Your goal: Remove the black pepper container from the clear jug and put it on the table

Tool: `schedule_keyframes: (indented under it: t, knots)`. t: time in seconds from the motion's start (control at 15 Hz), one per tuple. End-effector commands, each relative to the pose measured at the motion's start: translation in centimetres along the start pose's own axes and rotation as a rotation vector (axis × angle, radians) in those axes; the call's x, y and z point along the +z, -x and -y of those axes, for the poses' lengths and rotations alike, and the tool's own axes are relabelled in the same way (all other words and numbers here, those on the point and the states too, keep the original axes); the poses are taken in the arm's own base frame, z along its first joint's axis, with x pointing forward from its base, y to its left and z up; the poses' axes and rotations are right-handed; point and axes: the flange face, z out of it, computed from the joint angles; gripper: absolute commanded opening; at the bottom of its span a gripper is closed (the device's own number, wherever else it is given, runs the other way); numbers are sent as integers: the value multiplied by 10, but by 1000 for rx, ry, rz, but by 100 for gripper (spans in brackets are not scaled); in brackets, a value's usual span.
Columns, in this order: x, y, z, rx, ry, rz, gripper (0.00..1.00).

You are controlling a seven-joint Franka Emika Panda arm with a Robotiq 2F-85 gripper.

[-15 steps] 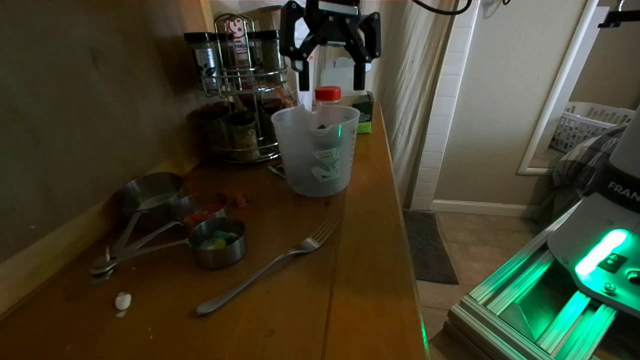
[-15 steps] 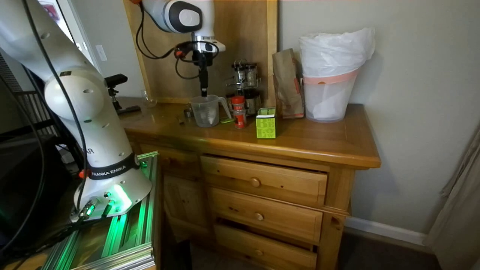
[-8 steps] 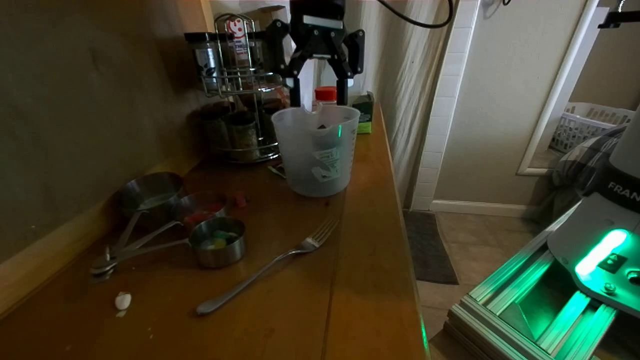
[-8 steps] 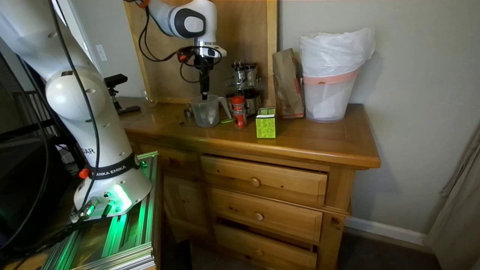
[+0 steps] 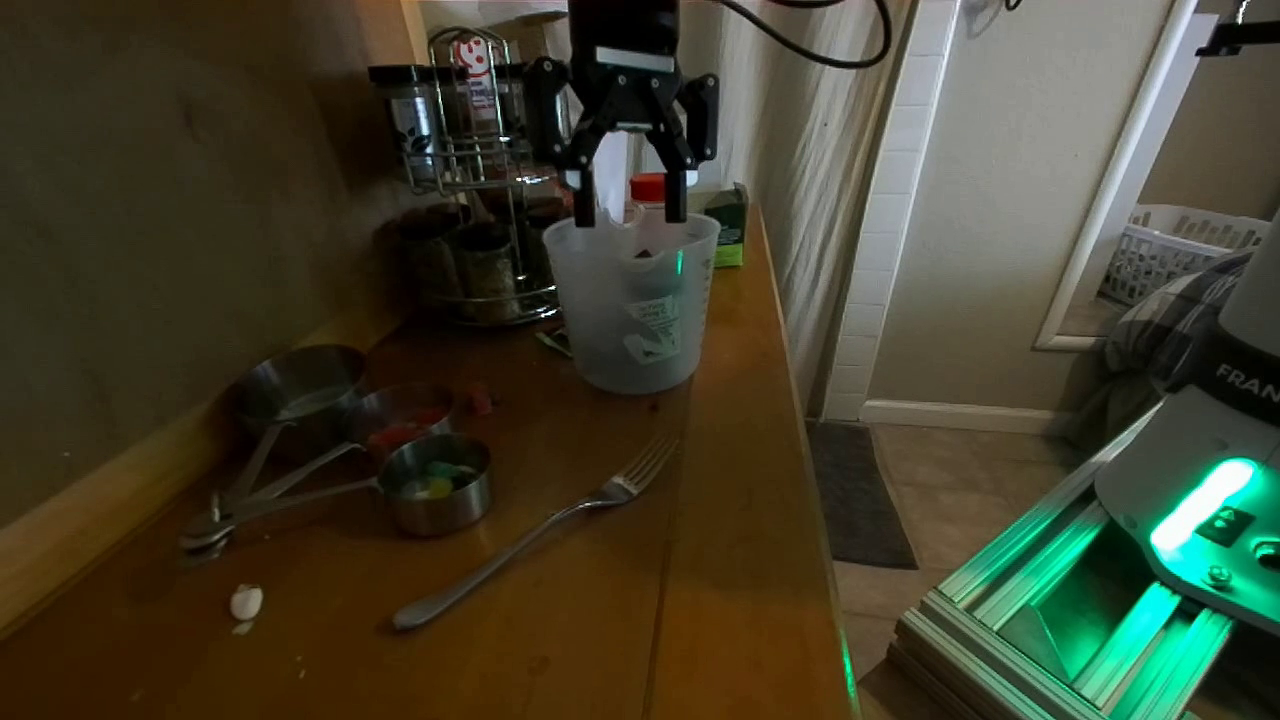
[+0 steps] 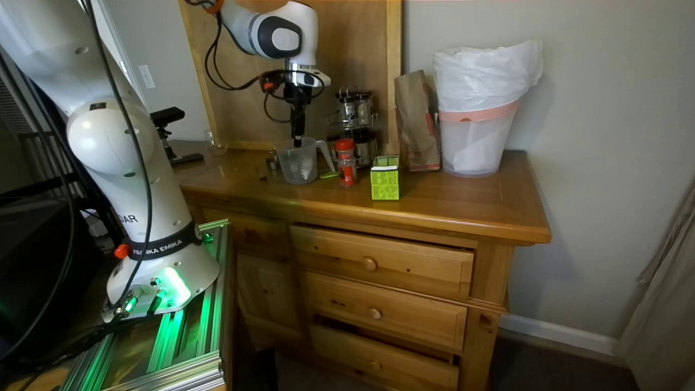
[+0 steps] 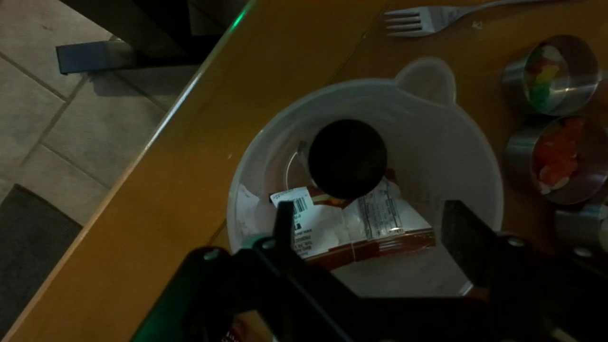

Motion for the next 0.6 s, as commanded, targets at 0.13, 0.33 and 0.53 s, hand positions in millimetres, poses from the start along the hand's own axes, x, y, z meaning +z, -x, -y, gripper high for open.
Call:
schedule_keyframes:
  t: [0.13,0.33,0.53]
  knots:
    - [20,-16,-1,31,-33,73,79]
    - [32,-17,0,34,-11,131,79]
    - [42,-18,1,33,-1,172,75]
